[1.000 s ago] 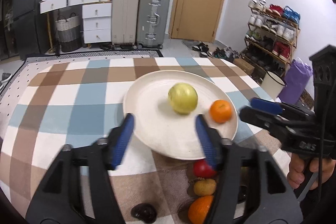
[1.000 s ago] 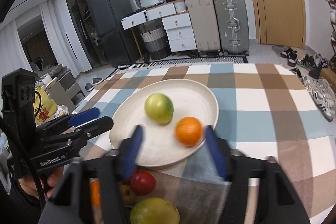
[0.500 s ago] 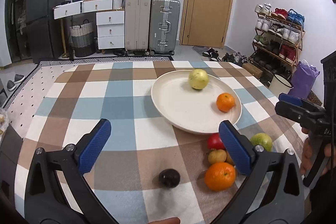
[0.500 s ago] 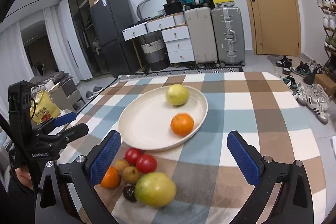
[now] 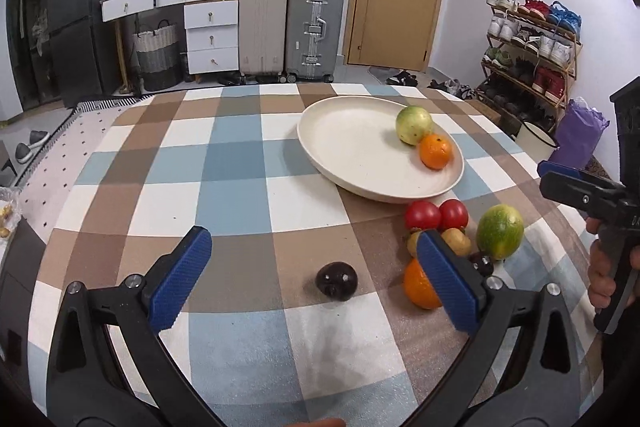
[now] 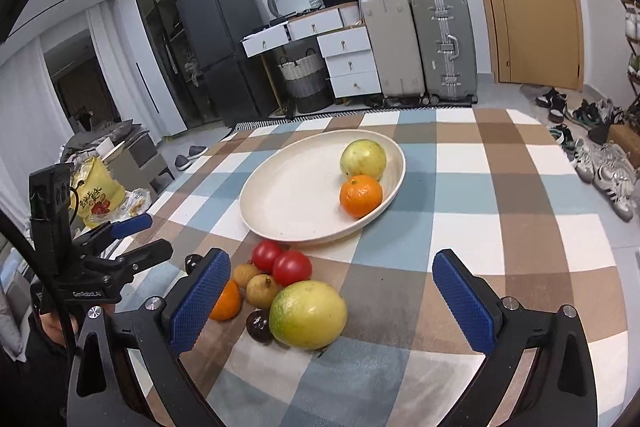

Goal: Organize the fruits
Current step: 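Release the pomelo and orange onto the plate and withdraw both tools, then grasp the dark plum with the left tool while the right tool grasps the large green pomelo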

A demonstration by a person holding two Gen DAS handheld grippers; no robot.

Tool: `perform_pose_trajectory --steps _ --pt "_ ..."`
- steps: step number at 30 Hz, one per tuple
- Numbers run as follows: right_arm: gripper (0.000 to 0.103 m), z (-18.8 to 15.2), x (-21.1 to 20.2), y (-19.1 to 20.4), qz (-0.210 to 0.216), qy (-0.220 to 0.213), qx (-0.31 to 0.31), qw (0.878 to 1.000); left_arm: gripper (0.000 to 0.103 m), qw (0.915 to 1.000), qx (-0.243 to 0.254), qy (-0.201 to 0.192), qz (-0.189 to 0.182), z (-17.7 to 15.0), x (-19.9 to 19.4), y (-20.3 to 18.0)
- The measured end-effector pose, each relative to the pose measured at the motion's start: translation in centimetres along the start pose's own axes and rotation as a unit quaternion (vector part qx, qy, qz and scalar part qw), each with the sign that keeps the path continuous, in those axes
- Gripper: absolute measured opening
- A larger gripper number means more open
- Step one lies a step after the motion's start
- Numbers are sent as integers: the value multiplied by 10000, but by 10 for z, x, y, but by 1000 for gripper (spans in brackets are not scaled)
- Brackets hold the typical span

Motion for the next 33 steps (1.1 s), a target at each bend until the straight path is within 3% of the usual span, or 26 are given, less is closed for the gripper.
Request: perform_pose_trajectory --steps 10,19,27,33 --pt "103 -13 20 2 -3 521 -68 9986 102 9987 20 478 -193 -9 25 -7" --pt "102 -25 36 6 41 865 -182 9961 101 9970 -111 669 -377 -13 37 -4" --pt "101 -30 41 6 92 1049 -174 9943 83 9934 -213 936 -627 -17 50 -3" --pt "86 -32 45 7 119 1161 -160 9930 73 9925 -154 975 -724 -19 51 -8"
Point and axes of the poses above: each gripper's, at about its wrist camera, not at the fingertips, and x roughly the way its jaws point, y to its left, z to its top, the point moved 2 cm from there along x, roughly the way its jaws point, and after that the axes turned 11 degrees about x, right-handed, at the moved point
